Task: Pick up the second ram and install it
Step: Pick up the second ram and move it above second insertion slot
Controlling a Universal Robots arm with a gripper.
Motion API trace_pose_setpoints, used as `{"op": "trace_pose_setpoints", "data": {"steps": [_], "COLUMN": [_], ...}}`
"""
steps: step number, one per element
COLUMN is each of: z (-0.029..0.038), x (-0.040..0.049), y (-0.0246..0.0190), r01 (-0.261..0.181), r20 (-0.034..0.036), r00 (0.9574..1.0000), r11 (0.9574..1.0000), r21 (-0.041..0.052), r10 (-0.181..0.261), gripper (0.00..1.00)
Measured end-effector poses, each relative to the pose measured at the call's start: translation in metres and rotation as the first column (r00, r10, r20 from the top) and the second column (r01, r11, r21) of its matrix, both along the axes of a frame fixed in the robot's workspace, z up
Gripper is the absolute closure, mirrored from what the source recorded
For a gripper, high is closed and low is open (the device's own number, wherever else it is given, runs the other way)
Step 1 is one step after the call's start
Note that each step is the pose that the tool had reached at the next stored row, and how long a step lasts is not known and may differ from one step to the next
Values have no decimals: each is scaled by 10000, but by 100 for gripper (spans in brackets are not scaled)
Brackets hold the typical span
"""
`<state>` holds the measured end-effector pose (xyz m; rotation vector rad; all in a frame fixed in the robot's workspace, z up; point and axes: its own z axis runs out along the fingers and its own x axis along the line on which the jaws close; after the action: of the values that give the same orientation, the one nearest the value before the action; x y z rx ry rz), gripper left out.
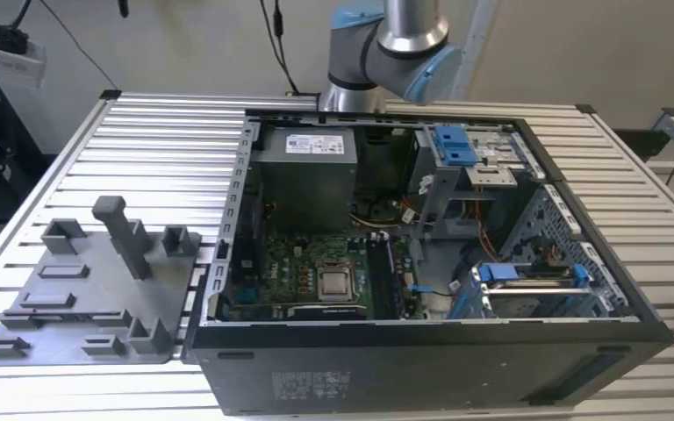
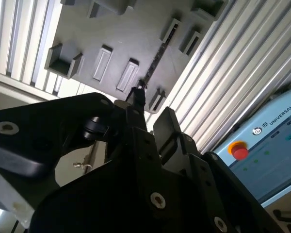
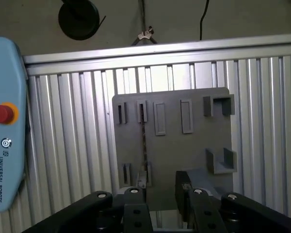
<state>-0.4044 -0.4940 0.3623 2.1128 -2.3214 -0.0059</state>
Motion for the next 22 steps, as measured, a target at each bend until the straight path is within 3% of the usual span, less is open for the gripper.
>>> {"op": "trace_pose_setpoints", "data": {"steps": [1,2,16,18,22], "z": [0,0,0,-12,-51], "x": [0,-1,-5,-6,-6], "y": [0,0,0,0,-2], "r01": [0,0,-1,-5,-59], "r20": [0,0,1,55,53], "r00": [10000,10000,10000,10000,10000], "r11": [10000,10000,10000,10000,9999], "r21": [0,0,-2,1,138], "r10": [0,0,1,5,58], "gripper": [64,58,58,58,58]}}
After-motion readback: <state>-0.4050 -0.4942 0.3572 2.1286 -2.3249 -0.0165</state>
